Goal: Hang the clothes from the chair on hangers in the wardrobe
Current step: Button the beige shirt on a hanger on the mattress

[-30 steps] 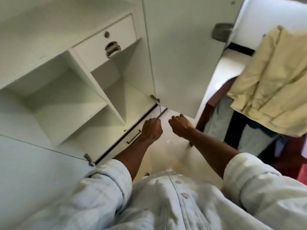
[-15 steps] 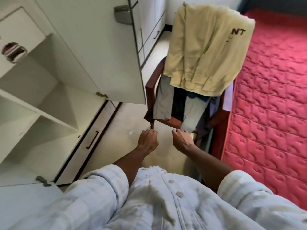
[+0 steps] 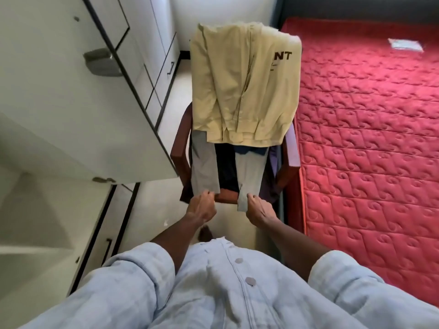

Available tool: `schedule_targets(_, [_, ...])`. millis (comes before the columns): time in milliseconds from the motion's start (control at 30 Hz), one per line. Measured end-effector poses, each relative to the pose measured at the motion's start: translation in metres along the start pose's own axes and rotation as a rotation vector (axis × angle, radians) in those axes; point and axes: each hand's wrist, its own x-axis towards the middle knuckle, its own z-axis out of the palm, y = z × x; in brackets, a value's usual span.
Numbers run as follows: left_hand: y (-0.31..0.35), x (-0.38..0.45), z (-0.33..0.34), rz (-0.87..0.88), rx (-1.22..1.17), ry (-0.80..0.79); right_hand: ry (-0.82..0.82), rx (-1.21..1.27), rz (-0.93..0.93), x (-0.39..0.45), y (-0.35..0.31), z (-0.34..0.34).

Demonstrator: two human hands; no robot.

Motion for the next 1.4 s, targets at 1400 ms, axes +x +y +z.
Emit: schedule_targets(1400, [0.071,0.504,-0.318,-0.452,-0.396,0.599,0.512,0.703,0.135,0.459,0.035,-0.348])
